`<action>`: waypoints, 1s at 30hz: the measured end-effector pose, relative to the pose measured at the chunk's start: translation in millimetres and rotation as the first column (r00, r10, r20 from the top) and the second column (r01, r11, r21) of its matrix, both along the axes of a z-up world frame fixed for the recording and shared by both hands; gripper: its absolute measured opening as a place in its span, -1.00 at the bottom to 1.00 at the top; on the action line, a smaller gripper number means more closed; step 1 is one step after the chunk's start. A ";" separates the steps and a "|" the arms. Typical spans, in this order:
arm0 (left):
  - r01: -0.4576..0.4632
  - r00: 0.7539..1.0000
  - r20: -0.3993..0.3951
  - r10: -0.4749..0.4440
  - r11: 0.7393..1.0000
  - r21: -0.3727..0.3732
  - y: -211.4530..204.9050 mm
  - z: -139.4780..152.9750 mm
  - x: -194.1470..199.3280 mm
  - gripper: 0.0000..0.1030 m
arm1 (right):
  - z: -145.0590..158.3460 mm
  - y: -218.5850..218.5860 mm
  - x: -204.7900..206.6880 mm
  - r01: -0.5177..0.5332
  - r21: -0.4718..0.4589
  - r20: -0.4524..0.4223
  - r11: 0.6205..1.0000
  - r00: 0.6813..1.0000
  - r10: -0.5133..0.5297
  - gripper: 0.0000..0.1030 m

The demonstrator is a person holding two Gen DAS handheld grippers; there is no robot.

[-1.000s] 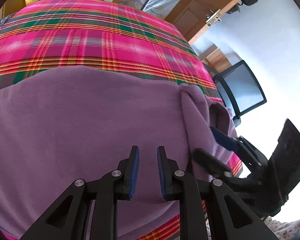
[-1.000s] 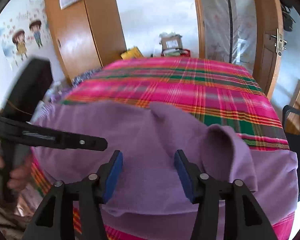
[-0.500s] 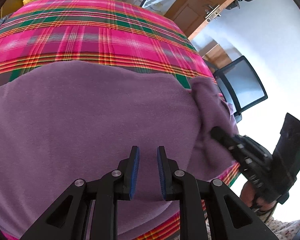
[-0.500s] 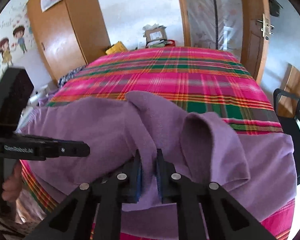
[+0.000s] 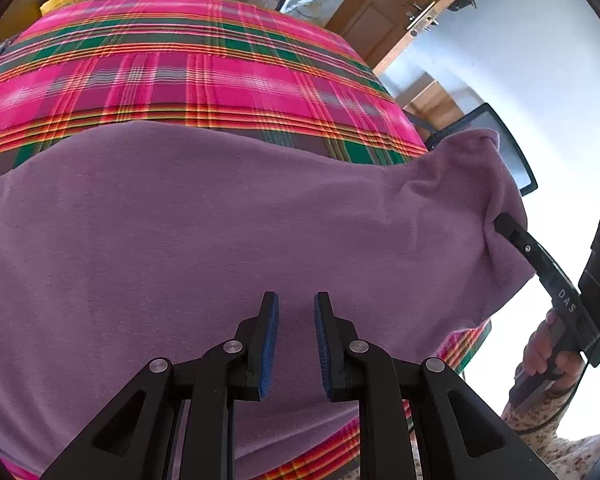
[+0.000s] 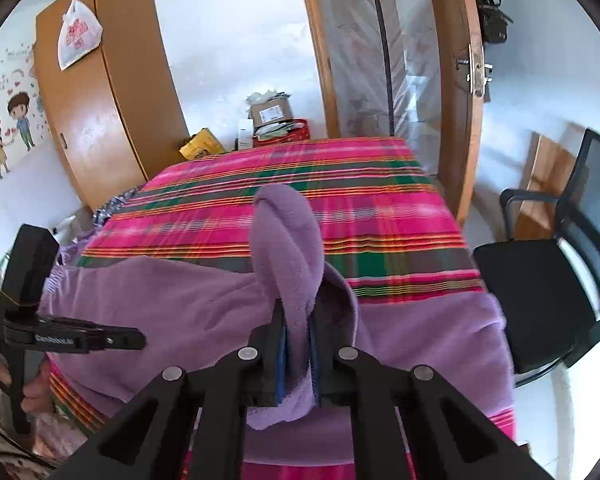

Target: Fold clothes

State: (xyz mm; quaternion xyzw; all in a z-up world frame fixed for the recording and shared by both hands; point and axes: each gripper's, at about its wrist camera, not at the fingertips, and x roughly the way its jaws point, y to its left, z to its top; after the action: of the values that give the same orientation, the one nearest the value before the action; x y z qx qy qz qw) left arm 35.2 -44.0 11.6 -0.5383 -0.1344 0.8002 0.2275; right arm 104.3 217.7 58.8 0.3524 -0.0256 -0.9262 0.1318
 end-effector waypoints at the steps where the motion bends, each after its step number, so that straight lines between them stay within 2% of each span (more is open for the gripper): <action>1: 0.003 1.000 0.003 -0.003 1.000 -0.004 1.3 -1.1 -1.4 -0.63 | -0.3 3.5 -1.0 0.007 -0.001 0.003 1.000 1.000 -0.007 -0.82; 9: 0.044 0.998 0.043 -0.041 0.997 -0.068 8.2 -12.8 10.0 -0.63 | -21.4 16.1 -8.8 0.052 0.065 0.062 0.997 0.996 -0.056 -0.82; 14: 0.086 0.994 0.068 -0.080 0.991 -0.101 5.2 -14.9 32.0 -0.63 | -36.5 20.5 -10.2 0.084 0.087 0.089 0.993 0.992 -0.092 -0.82; 23: 0.102 0.989 0.115 -0.095 0.993 -0.056 -7.4 -14.9 65.8 -0.63 | -41.5 20.4 -10.8 0.090 0.083 0.085 0.993 0.992 -0.097 -0.82; 30: 0.124 0.983 0.143 -0.114 0.991 -0.057 -7.3 -19.7 75.5 -0.63 | -42.6 25.9 -2.6 0.097 0.075 0.092 0.993 0.990 -0.103 -0.82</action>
State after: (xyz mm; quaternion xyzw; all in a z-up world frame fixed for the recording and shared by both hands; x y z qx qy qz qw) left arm 110.7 -51.3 -8.1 -0.6071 -0.0911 0.7498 0.2471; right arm 101.7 243.5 16.2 0.3991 -0.0171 -0.9140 0.0714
